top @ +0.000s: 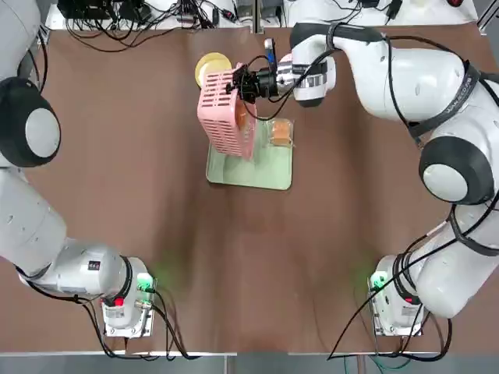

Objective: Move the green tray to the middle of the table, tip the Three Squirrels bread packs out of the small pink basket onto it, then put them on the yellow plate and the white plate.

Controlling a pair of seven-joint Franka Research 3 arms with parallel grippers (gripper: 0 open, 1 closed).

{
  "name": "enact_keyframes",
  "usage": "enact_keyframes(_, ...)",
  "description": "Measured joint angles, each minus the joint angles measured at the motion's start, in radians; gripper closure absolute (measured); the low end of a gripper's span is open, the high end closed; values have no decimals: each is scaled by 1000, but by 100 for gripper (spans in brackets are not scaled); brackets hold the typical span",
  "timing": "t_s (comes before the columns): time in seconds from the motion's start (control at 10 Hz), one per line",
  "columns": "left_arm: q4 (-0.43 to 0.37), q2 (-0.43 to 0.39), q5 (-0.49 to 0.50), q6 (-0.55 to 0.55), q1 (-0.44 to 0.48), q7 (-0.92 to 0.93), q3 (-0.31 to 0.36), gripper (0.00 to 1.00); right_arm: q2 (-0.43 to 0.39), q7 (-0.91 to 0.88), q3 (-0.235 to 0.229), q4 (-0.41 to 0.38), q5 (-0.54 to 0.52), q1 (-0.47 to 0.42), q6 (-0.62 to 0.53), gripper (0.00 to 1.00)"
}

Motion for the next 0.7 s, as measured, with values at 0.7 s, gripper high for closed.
enact_keyframes(0.7,0,11,0,10,3,-2,1,0,78,-244,-1,30,249,17,-81,93)
